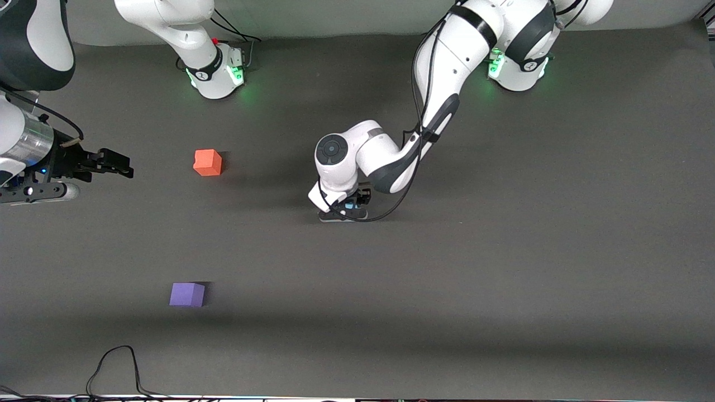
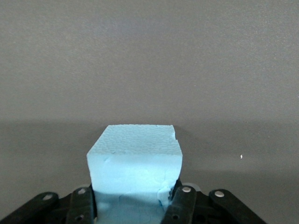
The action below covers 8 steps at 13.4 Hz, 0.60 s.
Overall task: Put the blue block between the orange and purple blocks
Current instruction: 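Carry the blue cube with the left gripper toward the table middle, then lower the blue cube onto the table and open the left gripper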
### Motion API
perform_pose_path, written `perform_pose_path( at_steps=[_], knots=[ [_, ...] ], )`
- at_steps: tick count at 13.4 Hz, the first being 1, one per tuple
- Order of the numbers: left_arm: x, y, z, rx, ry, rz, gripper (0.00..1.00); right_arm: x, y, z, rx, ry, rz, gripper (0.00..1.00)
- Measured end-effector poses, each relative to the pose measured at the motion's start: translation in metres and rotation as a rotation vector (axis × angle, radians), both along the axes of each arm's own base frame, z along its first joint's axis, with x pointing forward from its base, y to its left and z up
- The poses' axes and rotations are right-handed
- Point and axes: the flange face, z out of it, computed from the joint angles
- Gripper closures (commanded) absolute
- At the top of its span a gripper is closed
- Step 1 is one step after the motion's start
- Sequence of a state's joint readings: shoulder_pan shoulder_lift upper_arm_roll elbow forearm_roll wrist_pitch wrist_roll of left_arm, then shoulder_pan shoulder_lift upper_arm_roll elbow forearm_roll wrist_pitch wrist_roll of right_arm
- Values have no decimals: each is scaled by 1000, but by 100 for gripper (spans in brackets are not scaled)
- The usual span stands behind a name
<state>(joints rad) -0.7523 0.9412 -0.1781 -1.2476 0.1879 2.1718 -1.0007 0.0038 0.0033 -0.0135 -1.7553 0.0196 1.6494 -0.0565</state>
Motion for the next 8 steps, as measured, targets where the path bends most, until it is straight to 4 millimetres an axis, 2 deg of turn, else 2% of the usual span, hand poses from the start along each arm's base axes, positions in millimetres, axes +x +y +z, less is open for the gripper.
perform_pose_path(
  at_steps=[1,2,5,6,7,8],
  knots=[
    [0,0,0,0,-2,-1,14,0,0,0,0,0,0,0],
    [0,0,0,0,-2,-1,0,0,0,0,0,0,0,0],
    [4,2,1,0,-6,3,0,0,0,0,0,0,0,0],
    [9,4,8,1,-9,10,0,0,0,0,0,0,0,0],
    [17,9,21,11,-3,21,0,0,0,0,0,0,0,0],
    [27,17,44,16,11,36,0,0,0,0,0,0,0,0]
  ],
)
